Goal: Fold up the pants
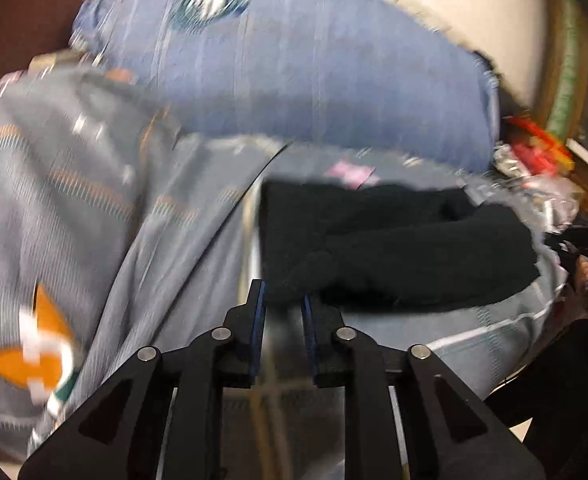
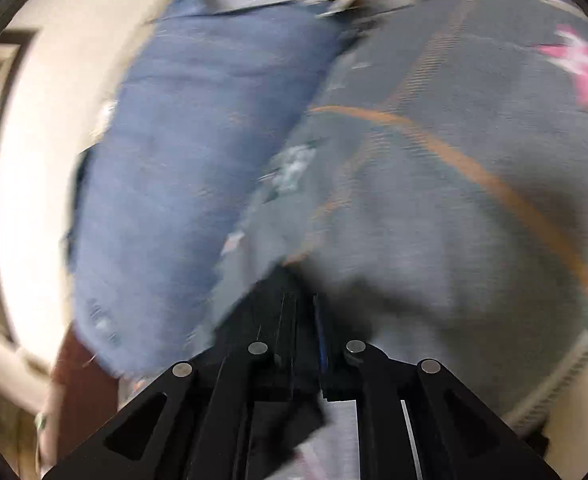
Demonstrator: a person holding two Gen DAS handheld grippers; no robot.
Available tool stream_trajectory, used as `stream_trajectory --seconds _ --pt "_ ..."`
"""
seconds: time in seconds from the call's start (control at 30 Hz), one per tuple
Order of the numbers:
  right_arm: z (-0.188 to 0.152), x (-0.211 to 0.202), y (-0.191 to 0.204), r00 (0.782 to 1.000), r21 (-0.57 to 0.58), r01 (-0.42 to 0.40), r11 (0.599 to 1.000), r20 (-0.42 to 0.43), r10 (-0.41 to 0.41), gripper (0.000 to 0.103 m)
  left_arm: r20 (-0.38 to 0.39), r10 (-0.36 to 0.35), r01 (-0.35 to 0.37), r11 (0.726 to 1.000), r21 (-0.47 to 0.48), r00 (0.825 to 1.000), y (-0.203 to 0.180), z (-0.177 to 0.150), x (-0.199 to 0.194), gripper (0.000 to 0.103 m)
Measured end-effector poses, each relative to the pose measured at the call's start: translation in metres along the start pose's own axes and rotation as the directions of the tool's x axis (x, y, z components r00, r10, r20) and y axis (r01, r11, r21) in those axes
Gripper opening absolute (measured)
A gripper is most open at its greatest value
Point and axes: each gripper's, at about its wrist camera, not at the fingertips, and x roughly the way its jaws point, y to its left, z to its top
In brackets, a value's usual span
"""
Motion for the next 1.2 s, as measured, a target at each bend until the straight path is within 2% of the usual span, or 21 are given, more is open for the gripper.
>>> stream_trajectory --seconds 0.07,0.13,0.2,0.27,0.3,0.33,0.37,0.4,0.43,0.5,0.53,0.57,0.6,0.67,0.77,0.87,0.9,0.97,1.07,1.17,1.2 --pt "0.006 -0.009 -0.014 0.999 0.071 0.020 0.997 0.042 -0.023 0.011 0.000 0.045 -0.045 0.997 -0.066 0.999 0.013 -0.002 -0.002 0.017" --pt "0.008 -0.016 -0.015 0.995 0.074 0.042 0.996 0.086 -0.049 0.011 0.020 0.069 -0.065 0.988 -0.140 0.997 0.025 -0.001 -0.009 0.017" --pt "0.004 -0.015 -0.001 0.994 0.002 0.059 0.998 0.096 -0.059 0.011 0.063 0.115 -0.099 0.973 -0.209 0.991 0.034 0.003 -0.018 0.017" --pt "-0.005 -0.013 0.024 0.994 -0.108 0.047 0.993 0.108 -0.035 0.011 0.112 0.091 -0.064 0.972 -0.226 0.990 0.032 0.009 -0.022 0.018" --pt "-0.014 -0.009 0.046 0.996 -0.203 0.022 0.979 0.093 -0.003 0.014 0.129 0.045 -0.017 0.978 -0.207 0.991 0.024 0.015 -0.020 0.020" --pt "-0.020 -0.005 0.059 0.997 -0.262 -0.008 0.965 0.066 0.027 0.019 0.127 0.025 -0.001 0.983 -0.186 0.992 0.017 0.019 -0.018 0.022" --pt "-0.029 0.001 0.075 0.998 -0.319 -0.057 0.946 0.020 0.067 0.021 0.118 0.014 0.004 0.988 -0.152 0.993 0.006 0.022 -0.013 0.031" --pt "-0.044 0.013 0.097 0.991 -0.383 -0.134 0.914 -0.059 0.121 0.025 0.107 0.011 0.002 0.992 -0.125 0.994 -0.004 0.024 -0.008 0.047" --pt "-0.055 0.020 0.111 0.982 -0.421 -0.183 0.889 -0.117 0.147 0.027 0.097 0.005 0.005 0.994 -0.105 0.995 -0.013 0.026 -0.002 0.052" --pt "-0.085 0.037 0.147 0.951 -0.500 -0.286 0.818 -0.254 0.177 0.031 0.071 0.005 0.001 0.996 -0.084 0.997 -0.023 0.033 0.012 0.055" --pt "-0.106 0.051 0.170 0.925 -0.536 -0.343 0.772 -0.338 0.177 0.034 0.054 0.003 0.001 0.996 -0.084 0.999 -0.025 0.038 0.018 0.056" --pt "-0.119 0.062 0.183 0.904 -0.546 -0.377 0.749 -0.392 0.169 0.036 0.028 0.005 -0.003 0.996 -0.086 1.000 -0.027 0.045 0.028 0.057" --pt "-0.133 0.076 0.194 0.884 -0.538 -0.397 0.744 -0.443 0.152 0.038 0.003 0.013 -0.013 0.995 -0.097 1.000 -0.027 0.051 0.038 0.057" --pt "-0.144 0.099 0.204 0.862 -0.499 -0.406 0.766 -0.488 0.138 0.038 -0.020 0.019 -0.021 0.992 -0.122 1.000 -0.024 0.058 0.047 0.057" --pt "-0.149 0.133 0.208 0.853 -0.463 -0.360 0.810 -0.516 0.084 0.041 -0.037 -0.016 0.010 0.989 -0.149 0.999 -0.022 0.065 0.057 0.057" --pt "-0.146 0.158 0.205 0.828 -0.413 -0.359 0.837 -0.555 0.081 0.041 -0.055 -0.050 0.043 0.992 -0.121 0.997 -0.029 0.073 0.069 0.056" --pt "-0.150 0.165 0.207 0.822 -0.427 -0.354 0.832 -0.567 0.059 0.041 -0.062 -0.067 0.059 0.991 -0.121 0.996 -0.030 0.075 0.073 0.048" --pt "-0.154 0.178 0.207 0.831 -0.474 -0.304 0.826 -0.556 -0.013 0.041 -0.081 -0.111 0.101 0.987 -0.121 0.990 -0.031 0.075 0.079 0.033" --pt "-0.162 0.186 0.202 0.812 -0.491 -0.292 0.821 -0.581 -0.059 0.041 -0.077 -0.140 0.130 0.984 -0.121 0.987 -0.034 0.074 0.077 0.030" --pt "-0.167 0.181 0.210 0.801 -0.500 -0.333 0.799 -0.597 -0.040 0.041 -0.053 -0.148 0.141 0.984 -0.111 0.988 -0.036 0.078 0.074 0.024" --pt "-0.170 0.180 0.214 0.804 -0.520 -0.343 0.782 -0.593 -0.041 0.040 -0.042 -0.148 0.143 0.984 -0.108 0.988 -0.036 0.078 0.072 0.021"
